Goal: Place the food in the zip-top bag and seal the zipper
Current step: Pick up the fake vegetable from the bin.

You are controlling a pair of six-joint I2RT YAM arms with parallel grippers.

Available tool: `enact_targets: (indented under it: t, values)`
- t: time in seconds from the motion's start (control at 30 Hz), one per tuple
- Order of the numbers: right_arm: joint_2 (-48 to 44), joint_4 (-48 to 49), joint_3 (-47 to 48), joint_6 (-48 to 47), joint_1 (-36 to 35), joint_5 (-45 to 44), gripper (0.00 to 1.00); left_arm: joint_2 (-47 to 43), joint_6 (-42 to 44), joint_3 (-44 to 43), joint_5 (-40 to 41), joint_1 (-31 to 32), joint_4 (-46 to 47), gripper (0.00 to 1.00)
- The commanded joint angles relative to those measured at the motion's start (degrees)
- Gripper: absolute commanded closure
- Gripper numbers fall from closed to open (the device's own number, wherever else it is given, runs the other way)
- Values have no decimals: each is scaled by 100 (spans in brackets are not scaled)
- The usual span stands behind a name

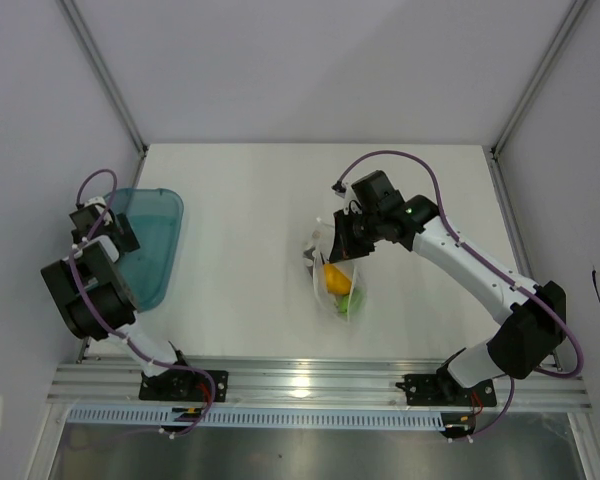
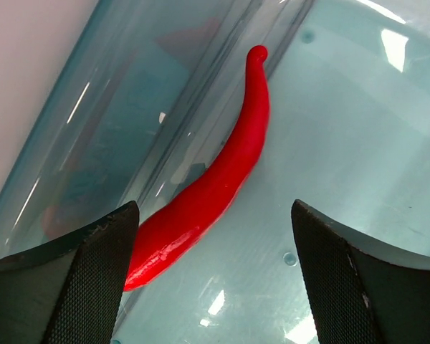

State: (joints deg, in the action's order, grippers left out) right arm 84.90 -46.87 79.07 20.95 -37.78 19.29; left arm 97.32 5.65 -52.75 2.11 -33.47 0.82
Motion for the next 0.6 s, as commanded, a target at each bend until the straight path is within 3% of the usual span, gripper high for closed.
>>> enact_targets:
  t: [0.0,0.3,0.43,0.57]
  values:
    - [-88,29,56,32,-45,-13,100,94,59,-130,-132,-63,7,14]
    - [-53,56,65,32,-115,5,100,147,-90,107,-26,-63,-29,22]
    - [-79,82,39,67,-124,-30,100,261,-222,55,44,-63,-310,30]
    - [-97,82,47,85,-142,-66,100,287,-284,72,166,-54,-476,46]
